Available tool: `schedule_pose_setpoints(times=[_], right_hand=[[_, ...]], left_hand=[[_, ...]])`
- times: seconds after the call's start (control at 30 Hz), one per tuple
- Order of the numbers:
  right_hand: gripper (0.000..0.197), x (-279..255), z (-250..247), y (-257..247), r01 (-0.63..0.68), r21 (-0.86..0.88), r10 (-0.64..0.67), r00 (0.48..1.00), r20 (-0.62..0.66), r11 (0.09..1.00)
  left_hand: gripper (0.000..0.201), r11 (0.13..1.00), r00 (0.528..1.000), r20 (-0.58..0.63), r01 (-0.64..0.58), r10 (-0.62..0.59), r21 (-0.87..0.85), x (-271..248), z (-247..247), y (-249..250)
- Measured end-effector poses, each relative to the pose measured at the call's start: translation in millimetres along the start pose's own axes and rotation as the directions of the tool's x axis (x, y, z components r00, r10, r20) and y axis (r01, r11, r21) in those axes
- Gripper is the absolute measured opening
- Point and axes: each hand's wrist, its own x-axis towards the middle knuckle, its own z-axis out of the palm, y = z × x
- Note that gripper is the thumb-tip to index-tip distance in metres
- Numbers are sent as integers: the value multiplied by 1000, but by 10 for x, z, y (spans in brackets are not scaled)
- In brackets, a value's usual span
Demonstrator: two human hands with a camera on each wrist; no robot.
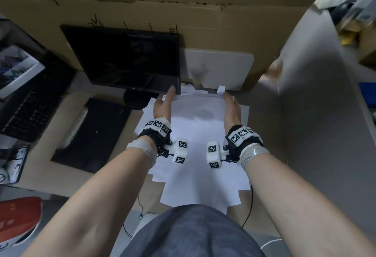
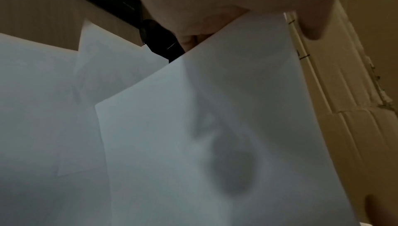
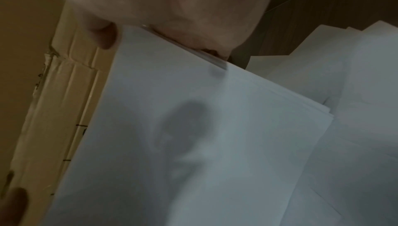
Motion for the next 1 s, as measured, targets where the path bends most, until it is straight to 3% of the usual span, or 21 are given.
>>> schedule_pose_setpoints(times=[0.1,0.2,0.27,0.37,0.53,0.73,0.83,0.93,1.0], right_hand=[[90,-57,-75,24,66,-145,-56,996,72,987],[40,3,-196,172,104,-272,-73,990,122,957],[20,33,-272,238,64,-349,-28,994,106,935],[17,101,-348,320,13,-399,42,991,130,917],[19,43,-326,367,-60,-434,175,957,230,899],[21,222,25,333,-46,-352,92,989,117,935],[21,246,120,322,-46,-257,56,998,31,965],[33,265,178,444,-128,-235,116,991,-63,963],[52,346,243,640,-209,-278,192,978,-87,938]], left_hand=[[87,987,995,70,-81,72,137,-30,-32,-58],[77,933,979,146,-184,145,310,-16,-113,-161],[57,878,977,161,-196,138,437,0,-152,-189],[25,854,979,173,-181,109,487,18,-198,-185],[17,876,986,158,-33,-50,481,52,-185,-324],[40,923,984,150,27,-91,384,400,-127,-294],[49,914,967,234,-5,-98,405,685,-202,-370],[56,805,920,321,-12,-223,594,901,-324,-549],[78,703,879,334,2,-340,712,1060,-401,-712]])
